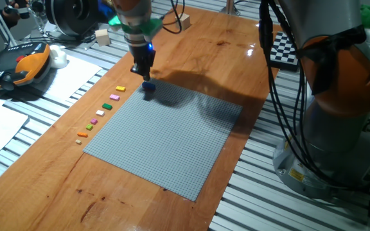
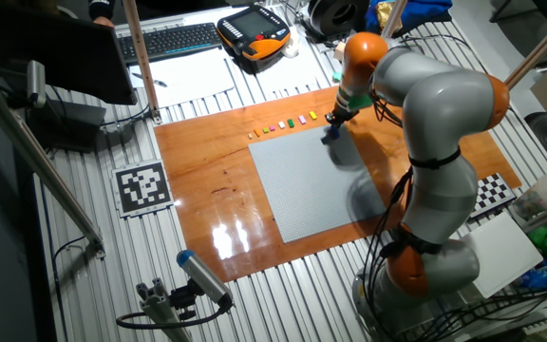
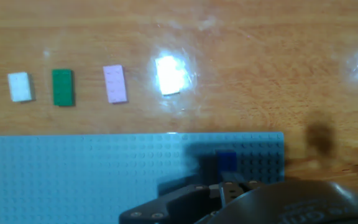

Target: Stack small Lego blocks randomly, one at a time

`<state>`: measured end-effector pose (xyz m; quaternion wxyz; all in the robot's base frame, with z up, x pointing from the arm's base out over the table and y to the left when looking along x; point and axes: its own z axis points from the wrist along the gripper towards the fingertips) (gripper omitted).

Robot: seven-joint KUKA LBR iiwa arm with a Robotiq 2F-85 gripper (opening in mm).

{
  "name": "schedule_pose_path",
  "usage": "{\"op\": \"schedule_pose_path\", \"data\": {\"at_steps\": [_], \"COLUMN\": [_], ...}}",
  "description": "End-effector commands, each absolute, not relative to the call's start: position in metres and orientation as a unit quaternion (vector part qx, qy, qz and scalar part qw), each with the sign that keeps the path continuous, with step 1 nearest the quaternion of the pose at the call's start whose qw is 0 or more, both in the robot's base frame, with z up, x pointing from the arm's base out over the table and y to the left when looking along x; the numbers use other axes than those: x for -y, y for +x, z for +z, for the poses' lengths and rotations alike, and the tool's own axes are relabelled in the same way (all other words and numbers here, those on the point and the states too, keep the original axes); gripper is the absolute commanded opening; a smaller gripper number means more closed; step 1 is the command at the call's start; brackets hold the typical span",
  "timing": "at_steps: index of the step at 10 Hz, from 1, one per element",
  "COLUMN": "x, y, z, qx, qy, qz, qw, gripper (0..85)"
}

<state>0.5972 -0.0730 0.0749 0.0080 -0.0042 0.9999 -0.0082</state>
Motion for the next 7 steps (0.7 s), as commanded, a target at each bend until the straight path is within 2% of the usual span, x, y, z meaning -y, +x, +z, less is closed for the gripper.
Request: {"op": "schedule_pose_path", "data": {"at_steps": [1, 4, 6, 7], "x": [0.069, 0.053, 0.036, 0.029], "y": [0.601, 0.618, 0.623, 0.627], "z": [0.082, 0.109, 0.115, 0.114], "qx": [-1.0, -1.0, -0.999, -0.999], "qy": [-0.003, 0.005, 0.011, 0.008], "qz": [-0.005, -0.003, -0.001, 0.002], "qw": [0.009, 0.019, 0.037, 0.037], "gripper": [0.0, 0.0, 0.0, 0.0]}}
